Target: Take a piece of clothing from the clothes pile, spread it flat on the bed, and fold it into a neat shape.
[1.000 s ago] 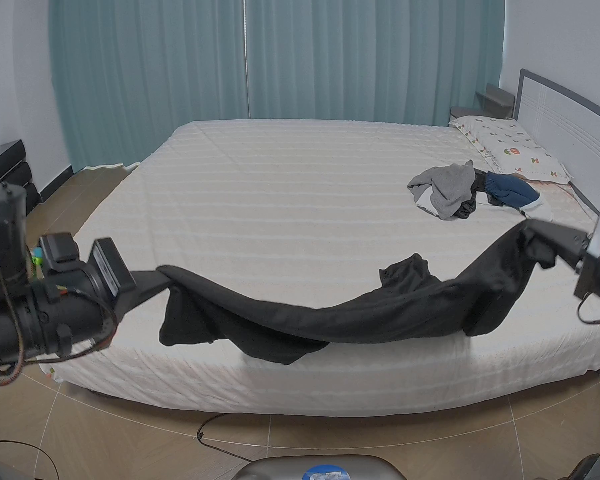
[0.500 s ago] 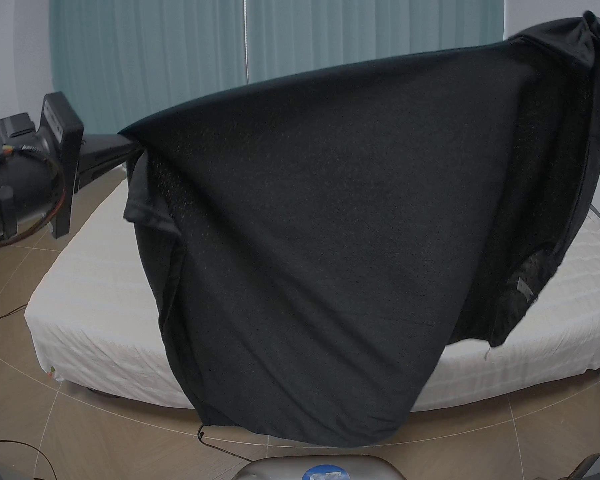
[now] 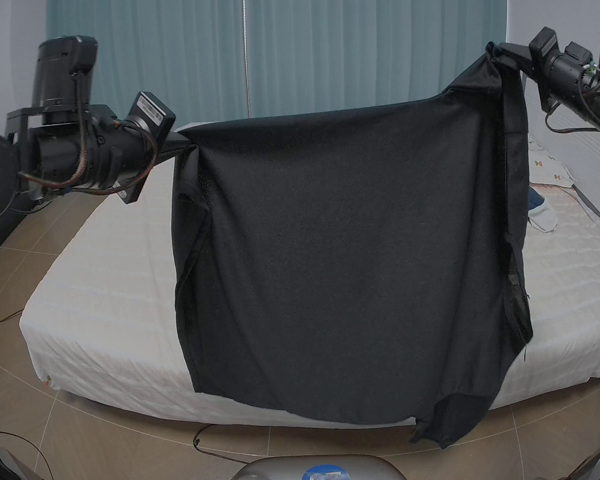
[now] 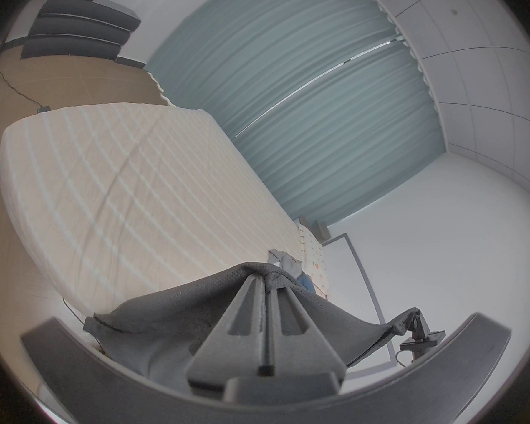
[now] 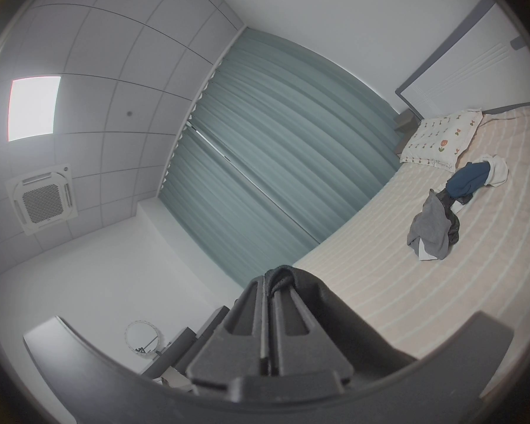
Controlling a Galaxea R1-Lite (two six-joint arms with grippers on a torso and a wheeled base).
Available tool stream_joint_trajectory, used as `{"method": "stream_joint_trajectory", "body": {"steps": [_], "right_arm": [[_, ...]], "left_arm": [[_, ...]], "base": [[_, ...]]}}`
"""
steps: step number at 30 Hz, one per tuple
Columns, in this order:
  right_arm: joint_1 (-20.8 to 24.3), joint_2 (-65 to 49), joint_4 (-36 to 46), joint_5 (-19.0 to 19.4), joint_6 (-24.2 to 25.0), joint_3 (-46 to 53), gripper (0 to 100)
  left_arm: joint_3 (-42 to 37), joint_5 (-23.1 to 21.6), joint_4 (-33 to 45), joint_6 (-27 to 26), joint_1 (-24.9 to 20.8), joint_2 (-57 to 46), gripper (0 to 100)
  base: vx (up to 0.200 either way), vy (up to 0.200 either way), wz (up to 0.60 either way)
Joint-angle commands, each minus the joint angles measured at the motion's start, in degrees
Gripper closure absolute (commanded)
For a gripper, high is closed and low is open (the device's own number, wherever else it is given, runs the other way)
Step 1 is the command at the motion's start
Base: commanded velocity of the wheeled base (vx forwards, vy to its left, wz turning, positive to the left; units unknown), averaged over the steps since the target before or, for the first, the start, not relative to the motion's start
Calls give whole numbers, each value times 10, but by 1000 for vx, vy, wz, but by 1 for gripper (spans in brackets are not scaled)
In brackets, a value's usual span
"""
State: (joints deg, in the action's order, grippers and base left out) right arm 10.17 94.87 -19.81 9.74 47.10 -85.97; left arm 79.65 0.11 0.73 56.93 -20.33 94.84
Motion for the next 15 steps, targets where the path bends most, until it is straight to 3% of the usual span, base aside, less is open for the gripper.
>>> {"method": "stream_joint_trajectory", "body": {"steps": [1,14,15], "right_arm": [[-1,67,-8,2,-9,-10,100],[6,197,-13,-2,-27,-94,100],[8,200,-14,-2,-28,-94,100]], "left_arm": [[44,-1,1,0,23,87,100],[176,0,1,0,43,283,100],[178,0,1,0,43,287,100]], "base": [[200,0,0],[200,0,0],[0,0,0]]}}
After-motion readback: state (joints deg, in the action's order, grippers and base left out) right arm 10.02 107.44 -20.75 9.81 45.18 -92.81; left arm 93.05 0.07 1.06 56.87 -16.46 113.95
